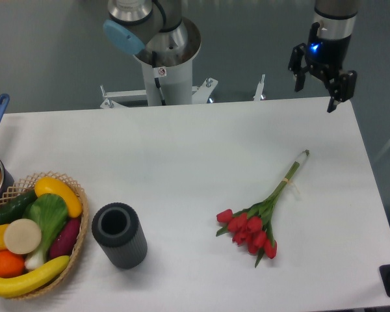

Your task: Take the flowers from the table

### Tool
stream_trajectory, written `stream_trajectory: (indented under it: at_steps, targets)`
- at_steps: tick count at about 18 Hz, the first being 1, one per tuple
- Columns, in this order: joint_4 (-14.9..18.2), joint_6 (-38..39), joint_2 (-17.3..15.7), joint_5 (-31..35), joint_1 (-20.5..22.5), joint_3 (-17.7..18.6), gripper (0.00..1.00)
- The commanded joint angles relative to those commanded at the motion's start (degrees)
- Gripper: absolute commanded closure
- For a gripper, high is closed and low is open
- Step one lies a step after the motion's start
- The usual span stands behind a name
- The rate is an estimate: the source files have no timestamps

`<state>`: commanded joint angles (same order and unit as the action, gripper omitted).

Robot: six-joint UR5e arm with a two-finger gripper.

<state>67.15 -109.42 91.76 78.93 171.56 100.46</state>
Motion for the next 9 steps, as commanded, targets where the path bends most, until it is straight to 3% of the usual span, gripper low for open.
stream_trajectory:
  at_steps: [9]
  targets:
    - [-0.2,0.9,0.3,-2.5,-0.1,0.6,0.0]
